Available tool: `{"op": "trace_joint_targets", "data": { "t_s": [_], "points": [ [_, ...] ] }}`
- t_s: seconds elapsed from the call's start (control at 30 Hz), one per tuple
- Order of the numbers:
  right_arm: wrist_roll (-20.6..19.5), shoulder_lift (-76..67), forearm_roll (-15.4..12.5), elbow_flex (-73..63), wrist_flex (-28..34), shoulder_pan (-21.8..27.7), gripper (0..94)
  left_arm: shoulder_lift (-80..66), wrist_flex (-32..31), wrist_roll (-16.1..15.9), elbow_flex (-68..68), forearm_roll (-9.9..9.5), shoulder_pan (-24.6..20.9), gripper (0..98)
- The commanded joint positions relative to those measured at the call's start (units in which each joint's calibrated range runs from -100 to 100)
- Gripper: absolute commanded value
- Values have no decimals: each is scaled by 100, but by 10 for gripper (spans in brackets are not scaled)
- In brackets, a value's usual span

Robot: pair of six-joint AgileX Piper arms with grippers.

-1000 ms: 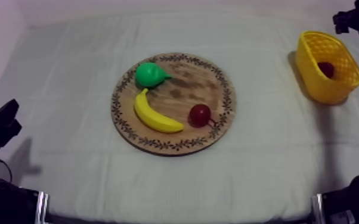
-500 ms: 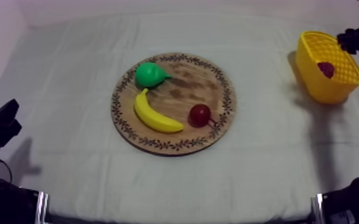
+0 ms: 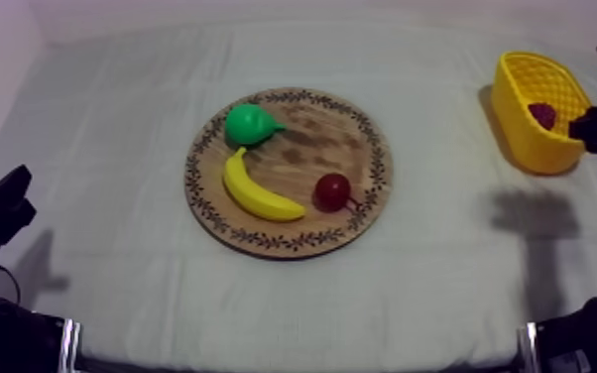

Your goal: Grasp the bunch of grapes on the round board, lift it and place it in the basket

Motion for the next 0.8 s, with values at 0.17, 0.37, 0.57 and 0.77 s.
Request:
{"op": "trace_joint_targets", "data": {
  "t_s": [0.17,0.37,0.57,0.77],
  "points": [
    [49,-1155,-38,1173,-182,-32,349,0,-1,0,-2,-2,-1,1],
    [112,-1942,-155,1872,-349,5,267,0,-1,0,-2,-2,-1,1],
    [216,-2825,-380,2458,-521,14,107,0,-1,0,-2,-2,-1,1],
    [507,-3830,-876,2717,-321,-145,19,0,-1,0,-2,-2,-1,1]
  ]
}}
